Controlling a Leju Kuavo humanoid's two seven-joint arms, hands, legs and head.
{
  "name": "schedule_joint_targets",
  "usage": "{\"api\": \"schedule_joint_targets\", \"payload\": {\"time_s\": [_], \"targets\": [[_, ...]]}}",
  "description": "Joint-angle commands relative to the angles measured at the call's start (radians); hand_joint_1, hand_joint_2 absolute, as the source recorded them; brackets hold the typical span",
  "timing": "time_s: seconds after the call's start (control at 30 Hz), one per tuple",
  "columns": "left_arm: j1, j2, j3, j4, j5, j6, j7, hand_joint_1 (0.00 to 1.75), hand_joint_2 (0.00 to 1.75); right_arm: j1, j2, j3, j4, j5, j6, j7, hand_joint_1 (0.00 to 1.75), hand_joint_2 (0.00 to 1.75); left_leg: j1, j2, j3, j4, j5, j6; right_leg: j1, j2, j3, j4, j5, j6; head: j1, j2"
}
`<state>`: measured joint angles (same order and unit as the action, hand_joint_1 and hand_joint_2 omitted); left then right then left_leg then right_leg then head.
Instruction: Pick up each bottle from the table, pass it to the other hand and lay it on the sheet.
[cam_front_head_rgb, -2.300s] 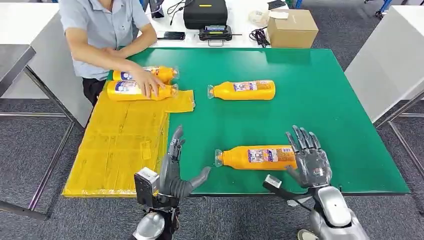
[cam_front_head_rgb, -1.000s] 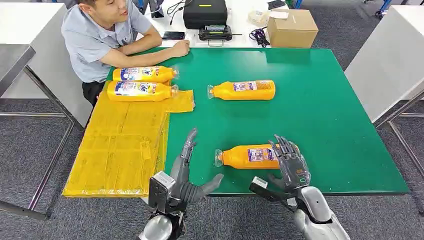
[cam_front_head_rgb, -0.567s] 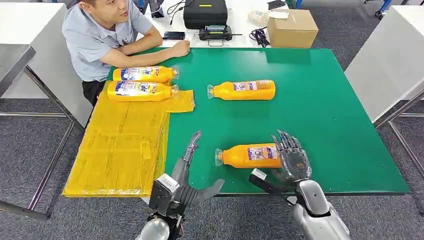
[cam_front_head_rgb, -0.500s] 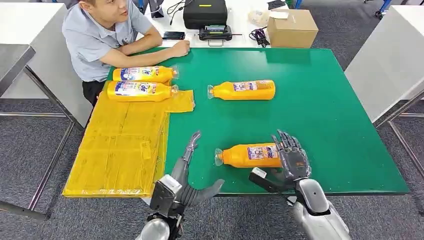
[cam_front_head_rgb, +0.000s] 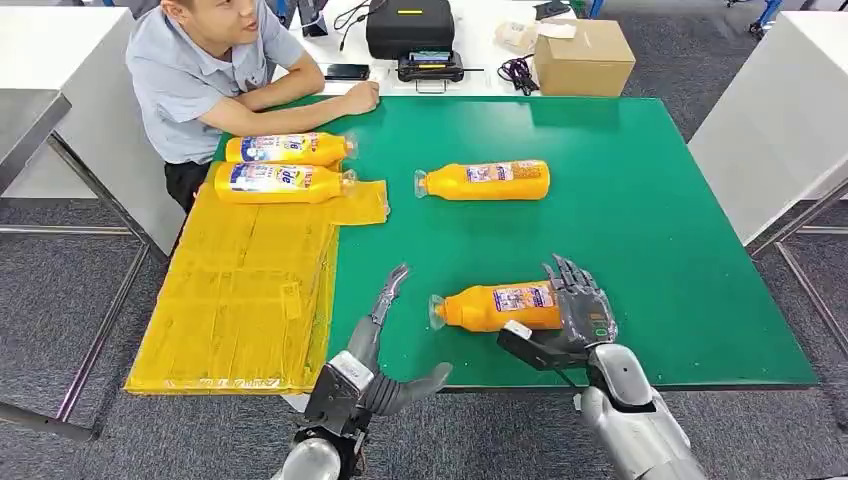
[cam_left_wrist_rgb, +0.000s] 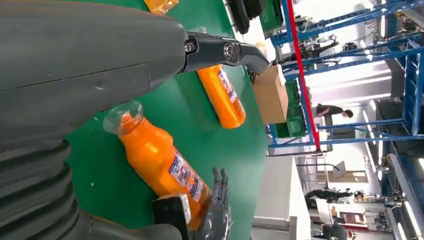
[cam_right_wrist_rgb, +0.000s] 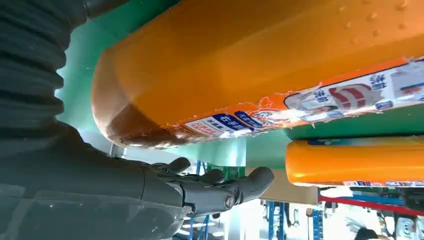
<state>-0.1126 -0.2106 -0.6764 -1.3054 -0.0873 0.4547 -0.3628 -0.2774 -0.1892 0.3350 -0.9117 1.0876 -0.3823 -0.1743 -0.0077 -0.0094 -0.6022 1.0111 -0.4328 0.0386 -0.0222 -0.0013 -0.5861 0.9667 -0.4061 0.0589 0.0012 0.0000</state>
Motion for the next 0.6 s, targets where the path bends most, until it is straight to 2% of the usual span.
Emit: {"api": "schedule_joint_targets", "payload": {"time_s": [0.03, 0.23, 0.6], "targets": [[-0.023, 0.034, -0.016, 0.022, -0.006, -0.012, 0.011, 0.0, 1.75, -0.041, 0.0, 0.032, 0.129, -0.025, 0.077, -0.012, 1.71, 1.75, 0.001, 0.002, 0.004, -0.001, -0.001, -0.002, 0.001, 0.001, 0.004, -0.001, -0.001, -0.003, 0.0, 0.0], [-0.026, 0.032, -0.02, 0.031, -0.013, -0.02, 0.013, 0.0, 1.75, -0.021, -0.011, 0.025, 0.109, -0.092, 0.138, -0.042, 1.75, 1.75, 0.001, 0.0, 0.004, -0.001, -0.001, -0.002, 0.001, -0.001, 0.004, -0.001, -0.001, -0.002, 0.0, 0.0], [-0.025, 0.033, -0.021, 0.02, -0.021, -0.023, 0.014, 0.0, 1.75, 0.015, -0.027, 0.012, 0.065, -0.141, 0.164, -0.06, 1.75, 1.75, 0.002, -0.002, 0.008, -0.001, -0.001, -0.003, 0.002, -0.003, 0.008, -0.002, -0.001, -0.003, 0.0, 0.0]]}}
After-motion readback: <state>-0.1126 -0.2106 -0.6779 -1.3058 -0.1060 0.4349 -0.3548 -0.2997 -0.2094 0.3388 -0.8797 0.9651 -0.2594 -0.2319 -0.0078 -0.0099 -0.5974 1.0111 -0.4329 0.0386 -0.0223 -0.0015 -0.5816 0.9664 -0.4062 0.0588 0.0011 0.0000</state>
